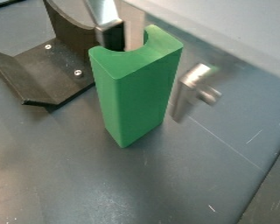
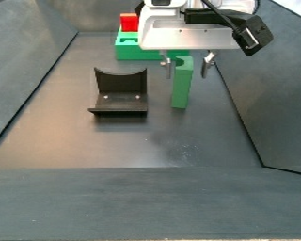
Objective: Pick up the arch object. Move up. Place the arch object on the fixture. Regrasp the arch object. Rotate the arch object. Move to above the board. Insert the arch object.
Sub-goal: Rotate the arch object.
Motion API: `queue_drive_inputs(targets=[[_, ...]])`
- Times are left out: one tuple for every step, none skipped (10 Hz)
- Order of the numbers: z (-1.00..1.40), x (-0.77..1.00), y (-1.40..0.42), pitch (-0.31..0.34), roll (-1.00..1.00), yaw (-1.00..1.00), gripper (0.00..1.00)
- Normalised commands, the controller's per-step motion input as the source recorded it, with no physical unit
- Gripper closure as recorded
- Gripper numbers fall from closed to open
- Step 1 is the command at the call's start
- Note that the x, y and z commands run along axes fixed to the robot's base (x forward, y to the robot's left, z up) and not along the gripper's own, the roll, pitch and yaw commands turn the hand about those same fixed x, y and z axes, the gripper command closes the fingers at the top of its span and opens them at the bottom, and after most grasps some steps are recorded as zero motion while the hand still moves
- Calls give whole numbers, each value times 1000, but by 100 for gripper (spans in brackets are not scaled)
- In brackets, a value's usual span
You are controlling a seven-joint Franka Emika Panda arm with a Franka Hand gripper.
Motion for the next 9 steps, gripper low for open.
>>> queue_drive_inputs(targets=[[1000,0,0,-53,-14,-16,0],[1000,-12,0,-42,-15,-16,0],[971,-40,0,-5,-16,-16,0],[720,-22,8,25,-10,-16,0],[602,-20,12,33,-8,-16,0],[361,-16,14,37,-2,-16,0],[177,-11,14,43,2,-16,0],[0,0,83,6,1,-1000,0],[-5,9,82,5,0,-1000,0]])
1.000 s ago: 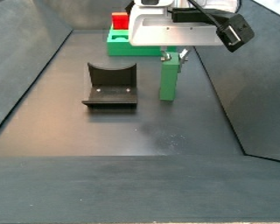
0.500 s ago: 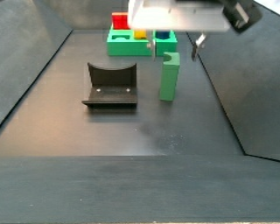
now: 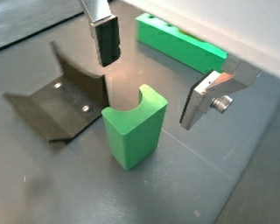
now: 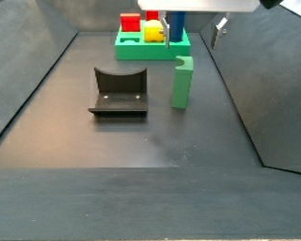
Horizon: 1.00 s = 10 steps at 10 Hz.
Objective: Pick up the arch object. Move up. Place the arch object on the fixture. Regrasp the arch object. Rotate the arch object. Move to above the board. Insert the arch object.
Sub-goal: Rotate the arch object.
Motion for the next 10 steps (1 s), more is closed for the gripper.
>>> queue_drive_inputs(targets=[[8,11,69,4,-3,-1000,0],[6,11,53,4,-3,-1000,0],[4,10,34,5,-3,-1000,0],[3,10,27,5,-3,-1000,0],[2,10,24,6,-3,-1000,0],[2,10,23,6,-4,-1000,0],[2,10,23,7,-4,-1000,0],[2,9,23,7,-4,-1000,0],[2,9,22,8,-4,-1000,0],[1,9,22,8,-5,-1000,0]])
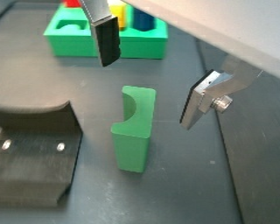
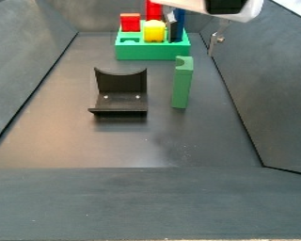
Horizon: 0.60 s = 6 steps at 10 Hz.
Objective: Pick up the arch object. Move up. Place the arch object on the fixture. Regrasp the arch object. Rotate the arch object. Move to above the board. Insert the arch object.
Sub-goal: Rotate the arch object.
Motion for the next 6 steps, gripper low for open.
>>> queue_drive_inputs(targets=[[2,9,22,9,-5,-1000,0],[1,9,22,10,-6,-1000,0],[1,9,22,11,-6,-1000,0],[1,9,22,11,-7,-1000,0],[1,9,22,13,-8,-1000,0],[1,9,22,15,-9,-1000,0]])
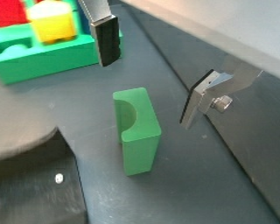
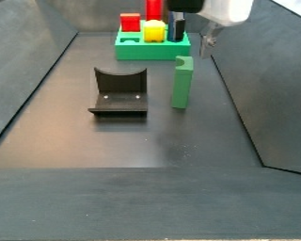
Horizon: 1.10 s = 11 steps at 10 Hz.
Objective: Pick up the arch object. Move up. Place the arch object on the fixture. Regrasp the arch object. Rotate the arch object. Move to above the board. Insert the arch object.
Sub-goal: Rotate the arch object.
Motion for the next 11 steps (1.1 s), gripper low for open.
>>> queue_drive_inputs(targets=[[1,9,22,18,-11,-1000,0],[1,9,22,21,-13,-1000,0],[1,9,22,26,-16,-1000,0],[1,9,22,28,-17,-779,0],[1,9,22,28,-17,-548,0],[1,9,22,28,-17,-317,0],[1,9,21,28,-17,-208,0],[-1000,0,0,28,-17,-123,0],[-1000,6,0,22,-17,-97,0],[-1000,31,6,-15,-17,-65,0],[-1000,30,7,-18,-19,-58,0]])
